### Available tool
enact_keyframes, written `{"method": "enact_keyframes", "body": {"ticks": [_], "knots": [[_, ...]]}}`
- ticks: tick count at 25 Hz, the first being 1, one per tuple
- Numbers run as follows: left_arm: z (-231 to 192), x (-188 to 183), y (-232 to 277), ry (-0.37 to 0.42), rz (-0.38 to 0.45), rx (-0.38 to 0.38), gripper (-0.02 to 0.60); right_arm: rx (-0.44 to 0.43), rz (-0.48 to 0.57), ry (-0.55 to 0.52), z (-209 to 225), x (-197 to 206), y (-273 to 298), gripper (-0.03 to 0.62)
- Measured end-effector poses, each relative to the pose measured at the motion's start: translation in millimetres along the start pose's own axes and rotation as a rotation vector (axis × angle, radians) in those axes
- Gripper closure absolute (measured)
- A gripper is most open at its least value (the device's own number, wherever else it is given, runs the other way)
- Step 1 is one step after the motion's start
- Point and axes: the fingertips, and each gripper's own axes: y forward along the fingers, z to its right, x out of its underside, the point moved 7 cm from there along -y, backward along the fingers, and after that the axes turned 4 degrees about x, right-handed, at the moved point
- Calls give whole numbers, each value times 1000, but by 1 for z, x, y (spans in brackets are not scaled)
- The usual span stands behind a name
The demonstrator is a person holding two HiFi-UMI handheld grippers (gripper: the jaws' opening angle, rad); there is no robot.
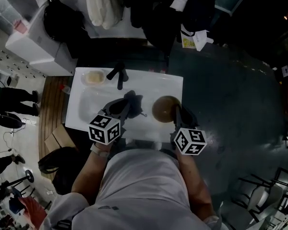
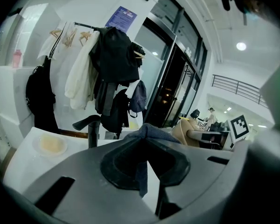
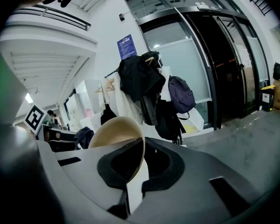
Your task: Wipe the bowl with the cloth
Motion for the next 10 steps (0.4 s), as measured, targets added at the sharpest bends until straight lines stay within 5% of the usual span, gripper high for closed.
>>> {"method": "enact_keyframes", "body": {"ticks": [10], "knots": [[-3, 5, -1, -2, -13, -3, 545, 1, -6, -23, -2, 1, 2, 563]]}}
